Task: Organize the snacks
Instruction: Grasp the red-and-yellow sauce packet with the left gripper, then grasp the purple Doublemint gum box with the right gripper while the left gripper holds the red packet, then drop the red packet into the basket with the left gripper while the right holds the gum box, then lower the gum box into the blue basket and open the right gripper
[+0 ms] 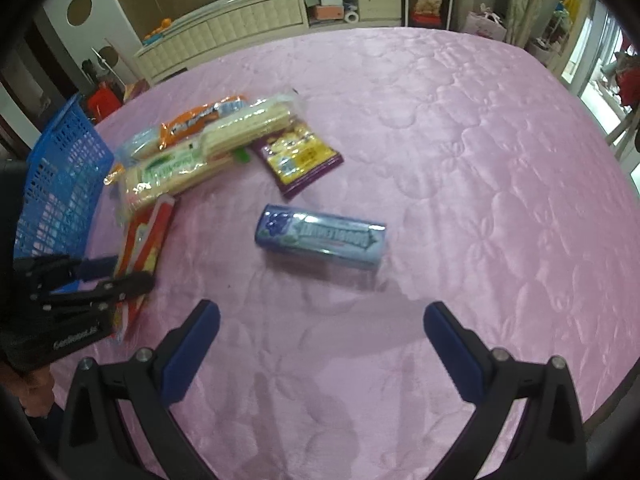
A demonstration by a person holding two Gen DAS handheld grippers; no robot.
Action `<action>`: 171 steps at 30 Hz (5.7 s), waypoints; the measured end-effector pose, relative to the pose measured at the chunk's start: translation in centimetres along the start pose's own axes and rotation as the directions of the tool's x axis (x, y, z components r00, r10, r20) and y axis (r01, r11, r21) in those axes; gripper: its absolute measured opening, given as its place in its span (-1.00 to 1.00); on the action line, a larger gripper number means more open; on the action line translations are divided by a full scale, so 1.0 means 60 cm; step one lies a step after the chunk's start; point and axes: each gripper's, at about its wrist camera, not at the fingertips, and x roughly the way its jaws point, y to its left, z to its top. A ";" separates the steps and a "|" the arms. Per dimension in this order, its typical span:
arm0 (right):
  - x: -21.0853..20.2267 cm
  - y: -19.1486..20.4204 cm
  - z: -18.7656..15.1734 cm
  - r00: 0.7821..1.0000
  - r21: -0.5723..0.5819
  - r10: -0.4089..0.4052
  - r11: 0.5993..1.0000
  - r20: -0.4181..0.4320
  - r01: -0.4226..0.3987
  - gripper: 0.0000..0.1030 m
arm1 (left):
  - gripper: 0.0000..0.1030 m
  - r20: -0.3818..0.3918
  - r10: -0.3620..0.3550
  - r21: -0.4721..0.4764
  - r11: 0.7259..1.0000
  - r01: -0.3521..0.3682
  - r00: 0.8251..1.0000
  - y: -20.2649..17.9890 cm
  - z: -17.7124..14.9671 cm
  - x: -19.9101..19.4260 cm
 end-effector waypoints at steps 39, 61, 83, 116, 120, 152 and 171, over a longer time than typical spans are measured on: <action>0.102 0.054 0.072 0.984 -0.637 0.092 0.753 -0.150 -0.168 -0.26 | -0.39 0.128 -0.079 -0.058 0.994 0.087 0.989 -0.033 -0.043 -0.057; -0.152 0.179 0.064 0.963 -0.537 0.262 0.822 0.058 -0.191 -0.33 | -0.39 0.363 -0.009 -0.081 0.996 0.041 0.932 0.058 -0.118 -0.298; -0.176 0.410 0.131 0.937 -0.514 0.340 0.819 0.076 -0.255 -0.33 | -0.39 0.417 0.135 -0.172 0.983 -0.068 0.899 0.306 -0.138 -0.418; -0.109 0.473 0.170 0.949 -0.503 0.314 0.826 0.036 -0.254 -0.33 | 0.48 0.373 0.126 -0.189 0.980 -0.058 0.919 0.398 -0.107 -0.334; -0.108 0.495 0.179 0.949 -0.524 0.315 0.813 0.029 -0.254 -0.33 | 0.48 0.383 0.139 -0.191 0.979 -0.068 0.913 0.409 -0.111 -0.348; 0.018 0.586 0.232 0.971 -0.606 0.239 0.771 -0.011 -0.197 0.62 | 0.48 0.304 0.155 -0.293 0.954 -0.062 0.940 0.500 -0.118 -0.305; -0.134 0.462 0.185 0.971 -0.524 0.223 0.839 0.090 -0.144 0.82 | 0.50 0.393 0.119 -0.240 0.970 -0.023 0.912 0.389 -0.145 -0.406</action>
